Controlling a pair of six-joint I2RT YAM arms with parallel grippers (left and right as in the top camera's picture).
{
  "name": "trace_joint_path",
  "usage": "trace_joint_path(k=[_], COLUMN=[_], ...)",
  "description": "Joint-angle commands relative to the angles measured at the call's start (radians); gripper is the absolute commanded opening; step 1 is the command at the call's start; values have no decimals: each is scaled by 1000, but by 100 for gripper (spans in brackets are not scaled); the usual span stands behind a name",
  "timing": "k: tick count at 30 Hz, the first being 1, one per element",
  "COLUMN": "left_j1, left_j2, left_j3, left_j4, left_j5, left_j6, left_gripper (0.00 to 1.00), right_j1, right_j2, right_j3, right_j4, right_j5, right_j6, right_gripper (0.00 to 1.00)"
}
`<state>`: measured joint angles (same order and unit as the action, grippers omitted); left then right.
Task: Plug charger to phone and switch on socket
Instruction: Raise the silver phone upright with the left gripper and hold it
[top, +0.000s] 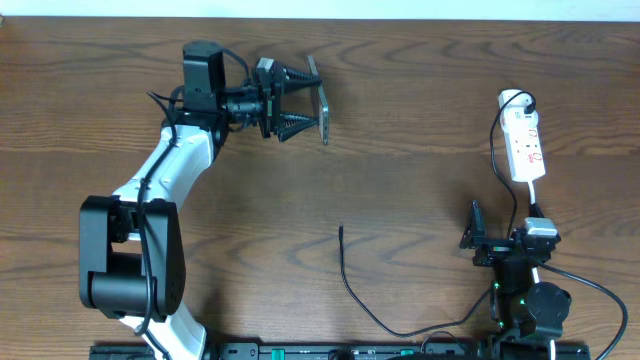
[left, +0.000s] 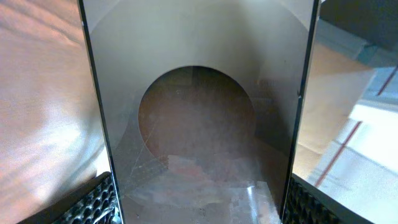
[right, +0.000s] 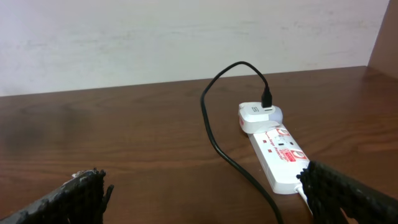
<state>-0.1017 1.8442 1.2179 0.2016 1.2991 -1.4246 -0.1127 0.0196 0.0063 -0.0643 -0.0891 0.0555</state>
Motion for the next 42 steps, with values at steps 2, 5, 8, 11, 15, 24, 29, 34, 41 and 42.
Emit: trace_joint_path(k=[2,5,8,11,15,24,29,34,41,42], left_j1=[2,2,2,2,2,2,2,2,2,2], left_j2=[-30,-30,-30,-30,-30,-30,-30,-31,-30,-30], left_j3=[26,26,26,26,26,25,25,25,25,25], left_j4=[80,93,93,93,93,93,93,93,93,93], left_j5=[79,81,82,81,81,81,81,81,81,81], left_j6=[-280,-291,-291,-290,-290,-290,-290,-290,-290,-290], left_gripper=[8,7,7,8,7,7,8,7,8,7], right_j1=[9,9,9,9,9,9,9,9,9,9], right_j2=[0,0,0,0,0,0,0,0,0,0], right_j3=[-1,-1,-1,-1,-1,-1,-1,-1,-1,-1], right_j4=[-5,-5,-5,-5,-5,-5,-5,-5,-5,-5], right_j5=[5,5,5,5,5,5,5,5,5,5], right_j6=[-12,-12,-12,-12,-12,-12,-12,-12,-12,-12], right_gripper=[99,99,99,99,99,99,99,99,99,99])
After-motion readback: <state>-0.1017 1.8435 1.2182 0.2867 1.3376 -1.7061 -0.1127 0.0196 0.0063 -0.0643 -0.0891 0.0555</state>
